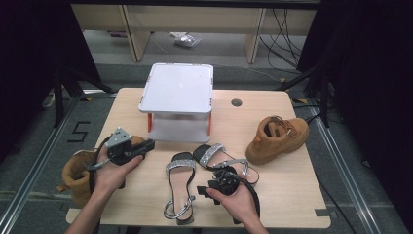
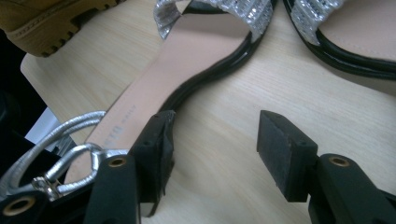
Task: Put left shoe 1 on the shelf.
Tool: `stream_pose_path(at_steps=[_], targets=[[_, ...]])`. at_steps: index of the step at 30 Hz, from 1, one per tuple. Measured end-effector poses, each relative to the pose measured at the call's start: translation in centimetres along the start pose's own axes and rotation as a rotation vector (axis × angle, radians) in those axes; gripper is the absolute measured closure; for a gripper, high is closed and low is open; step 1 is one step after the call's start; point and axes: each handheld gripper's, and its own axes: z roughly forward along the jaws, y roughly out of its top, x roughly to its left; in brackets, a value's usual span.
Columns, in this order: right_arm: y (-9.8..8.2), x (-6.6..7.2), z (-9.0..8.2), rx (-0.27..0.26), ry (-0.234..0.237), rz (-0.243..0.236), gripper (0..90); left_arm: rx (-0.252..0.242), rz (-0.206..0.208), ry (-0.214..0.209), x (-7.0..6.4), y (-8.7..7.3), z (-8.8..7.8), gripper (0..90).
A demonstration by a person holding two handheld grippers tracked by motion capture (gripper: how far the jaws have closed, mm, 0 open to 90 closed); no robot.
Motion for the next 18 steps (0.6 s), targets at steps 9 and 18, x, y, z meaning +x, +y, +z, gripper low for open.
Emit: stream_pose_path(at_steps=[9, 18], targets=[[1.2, 1.3, 1.2, 0.074, 0.000, 0.035, 39.8, -0.048, -0.020, 0.030, 1.7, 3.7, 2.0, 82.9], [2.6, 3.0, 2.4, 0.096, -0.023, 0.006, 38.7, -0.098, -0.023, 0.044, 3.3, 6.7, 4.7, 83.9]])
